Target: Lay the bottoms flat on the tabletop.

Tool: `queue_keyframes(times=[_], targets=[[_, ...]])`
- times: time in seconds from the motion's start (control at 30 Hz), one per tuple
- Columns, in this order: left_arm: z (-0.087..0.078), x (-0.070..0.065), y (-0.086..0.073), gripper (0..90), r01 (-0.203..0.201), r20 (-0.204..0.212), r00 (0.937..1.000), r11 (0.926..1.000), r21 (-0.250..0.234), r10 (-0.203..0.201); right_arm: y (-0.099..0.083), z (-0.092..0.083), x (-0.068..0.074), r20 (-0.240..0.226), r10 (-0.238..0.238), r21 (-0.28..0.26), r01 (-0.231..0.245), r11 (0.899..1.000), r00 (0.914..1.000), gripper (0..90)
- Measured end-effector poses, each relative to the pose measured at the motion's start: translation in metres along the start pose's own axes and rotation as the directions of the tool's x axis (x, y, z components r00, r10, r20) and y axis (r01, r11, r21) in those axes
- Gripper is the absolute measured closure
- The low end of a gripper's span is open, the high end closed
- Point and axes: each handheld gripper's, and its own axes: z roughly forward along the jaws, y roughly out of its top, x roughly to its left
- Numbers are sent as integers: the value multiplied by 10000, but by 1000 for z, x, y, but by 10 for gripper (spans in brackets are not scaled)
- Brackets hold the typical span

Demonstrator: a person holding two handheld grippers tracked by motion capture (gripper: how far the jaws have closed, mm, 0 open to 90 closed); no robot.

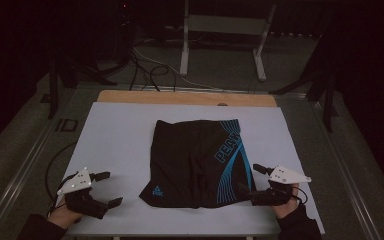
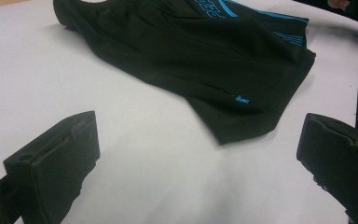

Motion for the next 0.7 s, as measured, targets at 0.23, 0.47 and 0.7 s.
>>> queue_keyframes(times=[0.23, 0.47, 0.7], targets=[[7, -1, 0, 1, 111, 64, 9999, 9999, 125, -112, -11, 3, 0, 210, 57, 132, -60, 9999, 9998, 104], [9, -5, 3, 1, 44, 79, 10000, 9999, 92, -45, -13, 6, -2, 32, 205, 301, -206, 9993, 9998, 105], [8, -5, 3, 1, 56, 21, 10000, 10000, 35, -56, -12, 6, 0, 67, 72, 372, -75, 9993, 10000, 105]])
